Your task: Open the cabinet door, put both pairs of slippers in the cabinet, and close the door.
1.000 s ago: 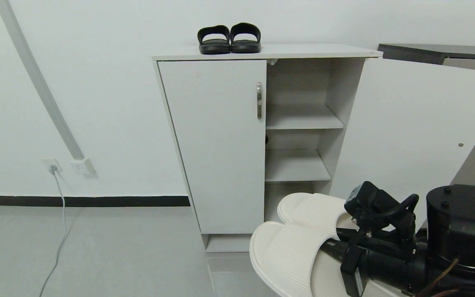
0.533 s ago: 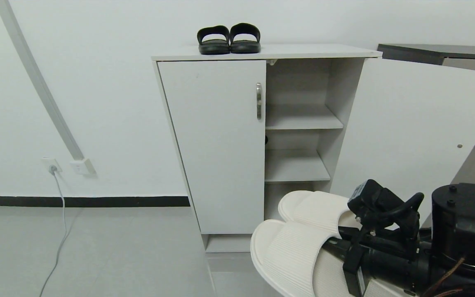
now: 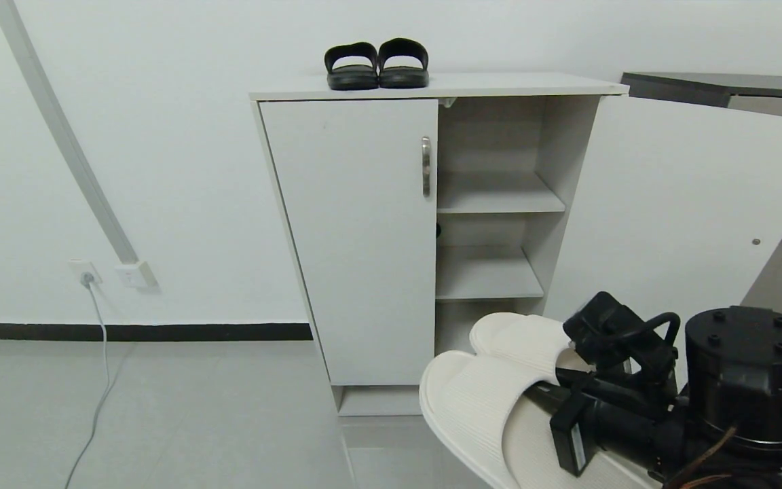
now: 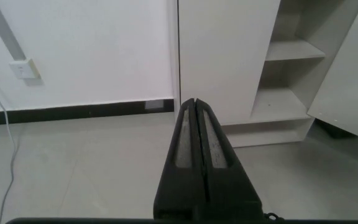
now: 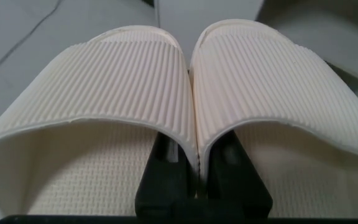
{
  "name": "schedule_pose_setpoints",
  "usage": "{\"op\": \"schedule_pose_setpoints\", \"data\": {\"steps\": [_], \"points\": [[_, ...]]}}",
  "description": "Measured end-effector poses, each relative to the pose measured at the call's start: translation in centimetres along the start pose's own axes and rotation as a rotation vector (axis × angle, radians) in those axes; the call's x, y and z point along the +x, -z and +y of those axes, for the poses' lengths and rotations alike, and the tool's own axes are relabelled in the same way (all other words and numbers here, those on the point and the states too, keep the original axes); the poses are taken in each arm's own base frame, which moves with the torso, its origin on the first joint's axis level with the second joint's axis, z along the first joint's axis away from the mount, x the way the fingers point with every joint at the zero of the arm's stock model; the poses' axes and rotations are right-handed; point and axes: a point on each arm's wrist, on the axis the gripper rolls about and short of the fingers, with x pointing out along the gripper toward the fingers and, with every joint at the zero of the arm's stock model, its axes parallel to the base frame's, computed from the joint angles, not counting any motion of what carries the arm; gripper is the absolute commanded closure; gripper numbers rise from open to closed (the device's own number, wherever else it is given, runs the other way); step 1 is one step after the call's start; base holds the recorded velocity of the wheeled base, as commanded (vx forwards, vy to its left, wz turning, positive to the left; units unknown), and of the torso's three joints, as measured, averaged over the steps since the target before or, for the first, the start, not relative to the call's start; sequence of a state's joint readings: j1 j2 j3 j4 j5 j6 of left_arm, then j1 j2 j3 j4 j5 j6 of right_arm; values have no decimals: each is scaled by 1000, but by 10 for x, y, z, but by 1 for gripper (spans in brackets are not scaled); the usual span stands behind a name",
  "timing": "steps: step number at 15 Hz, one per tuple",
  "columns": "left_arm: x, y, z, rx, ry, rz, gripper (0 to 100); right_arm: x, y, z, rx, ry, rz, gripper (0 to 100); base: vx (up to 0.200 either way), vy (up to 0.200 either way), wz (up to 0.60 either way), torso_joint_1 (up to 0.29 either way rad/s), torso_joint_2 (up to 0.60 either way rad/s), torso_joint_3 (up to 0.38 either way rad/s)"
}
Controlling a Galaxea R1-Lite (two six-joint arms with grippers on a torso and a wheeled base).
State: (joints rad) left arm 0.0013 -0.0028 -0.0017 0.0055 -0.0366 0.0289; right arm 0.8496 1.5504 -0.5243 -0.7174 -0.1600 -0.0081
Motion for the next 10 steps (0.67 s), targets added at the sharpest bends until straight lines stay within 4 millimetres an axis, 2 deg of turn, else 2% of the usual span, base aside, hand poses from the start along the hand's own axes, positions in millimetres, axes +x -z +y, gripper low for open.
{"op": "schedule_pose_setpoints", "data": {"steps": [5, 10], "points": [[0, 0, 0, -2, 1, 0, 100, 43, -11, 18, 159, 236, -36, 100, 0, 0, 0, 0, 0, 0], [0, 0, 0, -6, 0, 0, 100, 106, -15, 44, 252, 494, -96, 100, 0, 0, 0, 0, 0, 0]]}}
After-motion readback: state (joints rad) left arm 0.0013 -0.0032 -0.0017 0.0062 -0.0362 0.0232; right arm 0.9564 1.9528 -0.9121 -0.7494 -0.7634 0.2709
